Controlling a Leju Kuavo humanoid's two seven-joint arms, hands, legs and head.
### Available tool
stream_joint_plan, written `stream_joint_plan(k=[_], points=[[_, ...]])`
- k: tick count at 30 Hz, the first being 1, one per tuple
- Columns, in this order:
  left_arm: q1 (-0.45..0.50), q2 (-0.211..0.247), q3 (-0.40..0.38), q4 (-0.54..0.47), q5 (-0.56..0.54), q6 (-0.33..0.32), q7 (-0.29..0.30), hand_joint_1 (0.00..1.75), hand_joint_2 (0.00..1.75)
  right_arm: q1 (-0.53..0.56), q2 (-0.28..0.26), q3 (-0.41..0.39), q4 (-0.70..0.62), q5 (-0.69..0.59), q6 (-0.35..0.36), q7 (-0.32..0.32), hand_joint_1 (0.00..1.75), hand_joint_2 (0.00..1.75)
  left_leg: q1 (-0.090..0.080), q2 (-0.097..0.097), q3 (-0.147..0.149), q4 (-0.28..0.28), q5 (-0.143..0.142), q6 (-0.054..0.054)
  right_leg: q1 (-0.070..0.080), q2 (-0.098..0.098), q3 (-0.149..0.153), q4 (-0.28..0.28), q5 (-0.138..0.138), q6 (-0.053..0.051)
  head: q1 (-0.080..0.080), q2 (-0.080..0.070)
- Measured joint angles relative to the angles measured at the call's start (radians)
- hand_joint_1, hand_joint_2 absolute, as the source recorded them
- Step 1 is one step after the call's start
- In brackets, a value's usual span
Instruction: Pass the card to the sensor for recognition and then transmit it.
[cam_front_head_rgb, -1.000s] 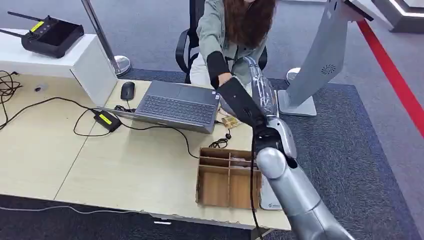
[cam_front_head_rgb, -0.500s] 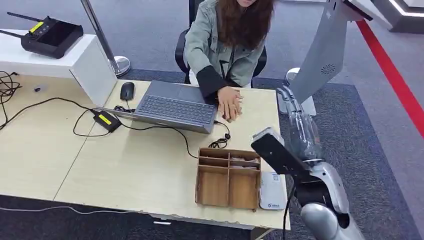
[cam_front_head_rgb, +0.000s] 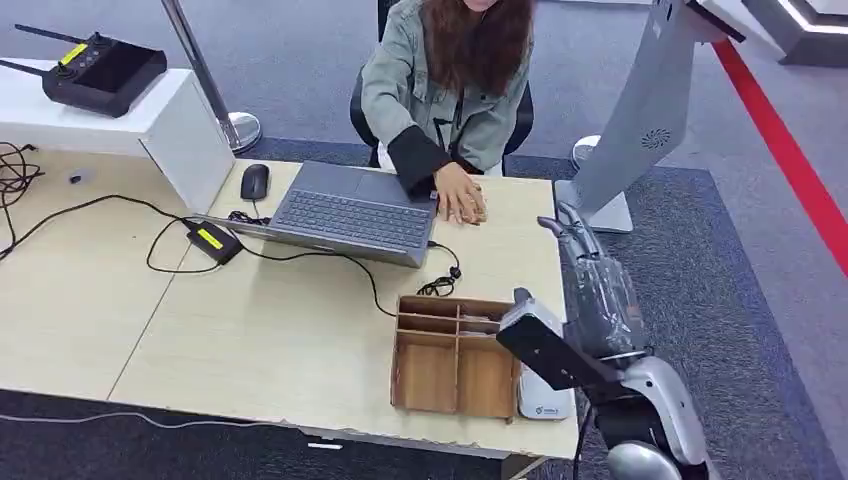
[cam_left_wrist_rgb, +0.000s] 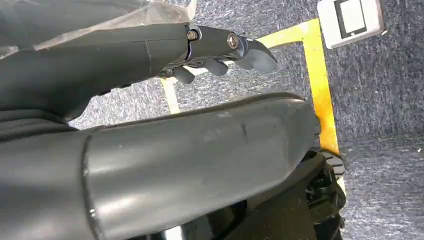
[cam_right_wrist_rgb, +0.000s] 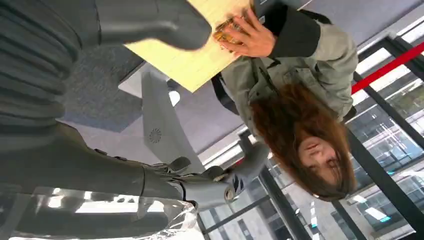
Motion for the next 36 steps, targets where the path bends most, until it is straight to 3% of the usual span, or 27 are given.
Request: stream_joint_plan(k=[8,13,14,15,20,25,32,36], points=[[-0.004,0.000,0.000,0.000,-0.009,-0.003,-0.005,0.00,0.00,0.005,0.021,0.018,0.060,0.038,-0.029,-0.011,1.34,1.75,0.000,0.000,0.000,0.000,0.000,0.000,0.000,0.000,0.000,0.000,0.000,0.000,0.000,0.000],[-0.005,0.000,0.000,0.000,-0.012,-0.003,-0.007,0.00,0.00,0.013,0.040,0.024,0.120,0.035,-0.051,-0.027,1.03,1.75,0.000,0.000,0.000,0.000,0.000,0.000,0.000,0.000,0.000,0.000,0.000,0.000,0.000,0.000],[-0.005,0.000,0.000,0.000,-0.013,-0.003,-0.007,0.00,0.00,0.015,0.043,0.024,0.137,0.034,-0.056,-0.030,0.86,1.75,0.000,0.000,0.000,0.000,0.000,0.000,0.000,0.000,0.000,0.000,0.000,0.000,0.000,0.000],[-0.005,0.000,0.000,0.000,-0.013,-0.003,-0.007,0.00,0.00,0.017,0.046,0.024,0.148,0.032,-0.060,-0.032,0.79,1.75,0.000,0.000,0.000,0.000,0.000,0.000,0.000,0.000,0.000,0.000,0.000,0.000,0.000,0.000],[-0.005,0.000,0.000,0.000,-0.014,-0.003,-0.007,0.00,0.00,0.020,0.065,0.027,0.216,0.028,-0.079,-0.044,0.58,1.75,0.000,0.000,0.000,0.000,0.000,0.000,0.000,0.000,0.000,0.000,0.000,0.000,0.000,0.000],[-0.005,0.000,0.000,0.000,-0.014,-0.004,-0.007,0.00,0.00,0.021,0.079,0.027,0.263,0.020,-0.090,-0.048,0.63,1.75,0.000,0.000,0.000,0.000,0.000,0.000,0.000,0.000,0.000,0.000,0.000,0.000,0.000,0.000],[-0.005,0.000,0.000,0.000,-0.014,-0.007,-0.006,0.00,0.00,0.022,0.089,0.028,0.305,0.014,-0.098,-0.048,0.87,1.75,0.000,0.000,0.000,0.000,0.000,0.000,0.000,0.000,0.000,0.000,0.000,0.000,0.000,0.000],[-0.005,0.000,0.000,0.000,-0.016,-0.006,-0.004,0.00,0.00,0.022,0.092,0.028,0.321,0.012,-0.099,-0.048,0.89,1.75,0.000,0.000,0.000,0.000,0.000,0.000,0.000,0.000,0.000,0.000,0.000,0.000,0.000,0.000]])
